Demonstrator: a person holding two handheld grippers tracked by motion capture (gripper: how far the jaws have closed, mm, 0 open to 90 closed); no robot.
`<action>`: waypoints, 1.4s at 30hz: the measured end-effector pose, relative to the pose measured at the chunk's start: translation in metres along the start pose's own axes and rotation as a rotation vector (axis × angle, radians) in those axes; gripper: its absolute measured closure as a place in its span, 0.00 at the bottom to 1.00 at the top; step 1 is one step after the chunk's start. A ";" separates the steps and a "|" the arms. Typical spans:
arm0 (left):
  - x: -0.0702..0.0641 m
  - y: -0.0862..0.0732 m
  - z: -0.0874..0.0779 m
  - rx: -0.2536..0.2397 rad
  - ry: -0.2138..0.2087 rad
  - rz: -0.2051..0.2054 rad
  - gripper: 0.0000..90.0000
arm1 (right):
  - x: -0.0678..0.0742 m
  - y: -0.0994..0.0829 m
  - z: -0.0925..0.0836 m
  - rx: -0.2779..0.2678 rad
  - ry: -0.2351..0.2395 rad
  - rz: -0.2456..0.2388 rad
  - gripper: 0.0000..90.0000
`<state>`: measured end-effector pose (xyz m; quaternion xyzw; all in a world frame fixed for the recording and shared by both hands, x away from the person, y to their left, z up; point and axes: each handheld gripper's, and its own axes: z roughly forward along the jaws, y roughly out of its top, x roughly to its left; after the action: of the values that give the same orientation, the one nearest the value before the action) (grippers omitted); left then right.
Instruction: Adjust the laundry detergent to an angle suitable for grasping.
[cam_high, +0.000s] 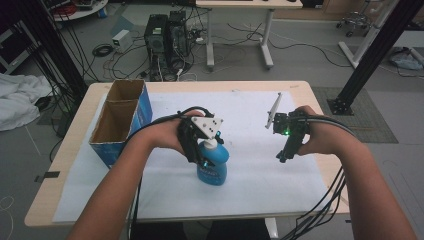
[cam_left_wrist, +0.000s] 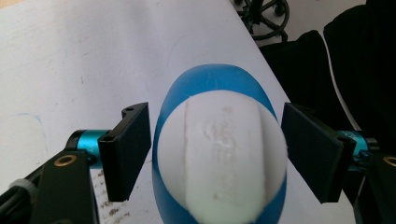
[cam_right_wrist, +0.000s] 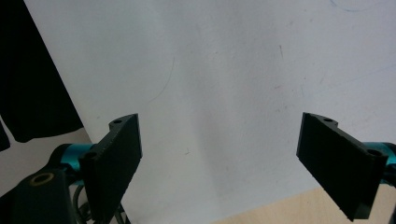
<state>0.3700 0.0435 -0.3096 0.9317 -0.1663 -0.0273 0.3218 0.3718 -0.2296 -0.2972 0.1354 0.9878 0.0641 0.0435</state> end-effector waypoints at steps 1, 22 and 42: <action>0.000 0.000 -0.001 0.002 0.005 -0.001 0.28 | 0.000 0.001 0.000 -0.002 0.000 -0.002 0.15; -0.023 -0.010 -0.041 0.051 0.151 -0.145 0.18 | 0.001 0.013 0.001 -0.006 0.001 -0.041 0.15; -0.055 -0.018 -0.070 0.204 0.224 -0.283 0.14 | 0.005 0.025 0.002 0.007 0.005 -0.058 0.15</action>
<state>0.3343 0.1167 -0.2682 0.9707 0.0015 0.0485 0.2355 0.3744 -0.2039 -0.2962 0.1068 0.9916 0.0599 0.0425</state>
